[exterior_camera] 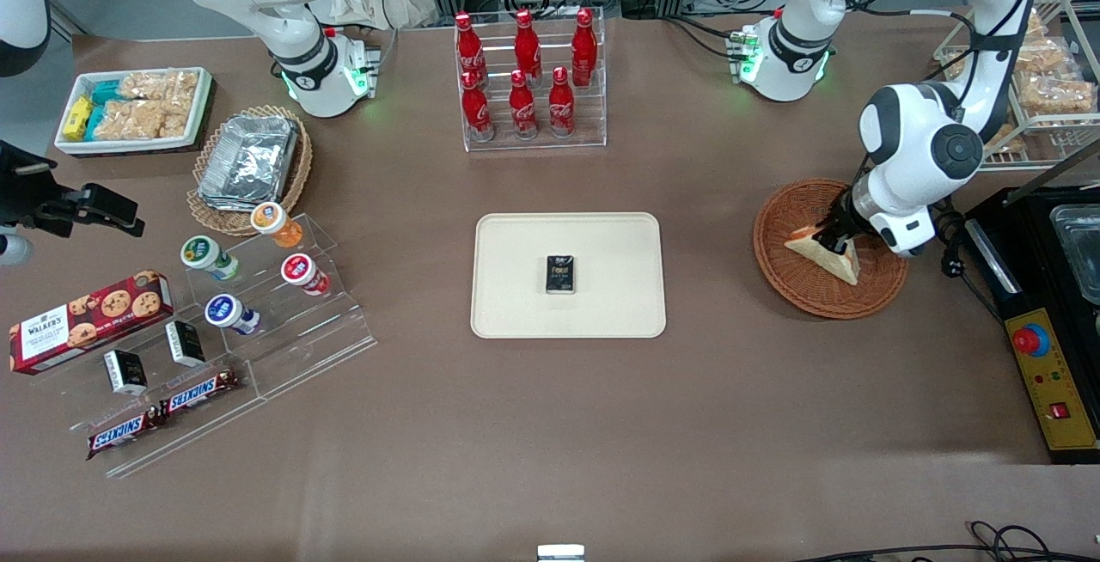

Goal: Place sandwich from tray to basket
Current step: 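Lower the sandwich into the wicker basket with the left gripper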

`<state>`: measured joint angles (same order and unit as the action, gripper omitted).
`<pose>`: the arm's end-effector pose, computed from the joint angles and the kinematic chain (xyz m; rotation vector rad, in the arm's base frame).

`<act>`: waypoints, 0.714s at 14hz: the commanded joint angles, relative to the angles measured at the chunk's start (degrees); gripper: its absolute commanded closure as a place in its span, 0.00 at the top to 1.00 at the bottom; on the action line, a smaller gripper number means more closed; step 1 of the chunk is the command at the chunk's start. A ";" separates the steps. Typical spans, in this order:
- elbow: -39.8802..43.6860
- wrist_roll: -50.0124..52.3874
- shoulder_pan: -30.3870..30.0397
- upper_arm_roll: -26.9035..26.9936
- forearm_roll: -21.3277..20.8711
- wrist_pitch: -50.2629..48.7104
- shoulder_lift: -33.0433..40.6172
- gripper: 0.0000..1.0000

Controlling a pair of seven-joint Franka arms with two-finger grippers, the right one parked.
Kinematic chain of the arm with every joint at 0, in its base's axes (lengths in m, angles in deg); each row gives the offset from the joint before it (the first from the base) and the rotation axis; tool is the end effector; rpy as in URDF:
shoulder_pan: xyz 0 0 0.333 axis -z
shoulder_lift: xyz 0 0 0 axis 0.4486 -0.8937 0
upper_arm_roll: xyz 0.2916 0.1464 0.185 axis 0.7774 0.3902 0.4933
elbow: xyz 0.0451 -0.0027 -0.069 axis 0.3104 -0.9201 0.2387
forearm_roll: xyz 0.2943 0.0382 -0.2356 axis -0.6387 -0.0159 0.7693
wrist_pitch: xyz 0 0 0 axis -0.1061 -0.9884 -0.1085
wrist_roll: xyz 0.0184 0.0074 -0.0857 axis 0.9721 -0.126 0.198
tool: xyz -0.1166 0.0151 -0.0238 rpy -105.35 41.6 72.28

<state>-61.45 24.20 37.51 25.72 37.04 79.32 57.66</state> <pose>0.4463 -0.0087 0.3100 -2.5811 -1.7570 0.1668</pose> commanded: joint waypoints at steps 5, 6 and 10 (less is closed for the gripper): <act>-1.88 4.05 0.31 -0.04 -0.58 4.74 1.02 1.00; -1.71 4.05 0.31 -0.12 -0.58 3.87 1.63 1.00; -1.01 4.05 0.40 -0.30 -2.68 -2.89 7.07 1.00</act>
<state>-61.35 24.63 37.60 25.68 36.80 78.63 60.13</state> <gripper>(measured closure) 0.000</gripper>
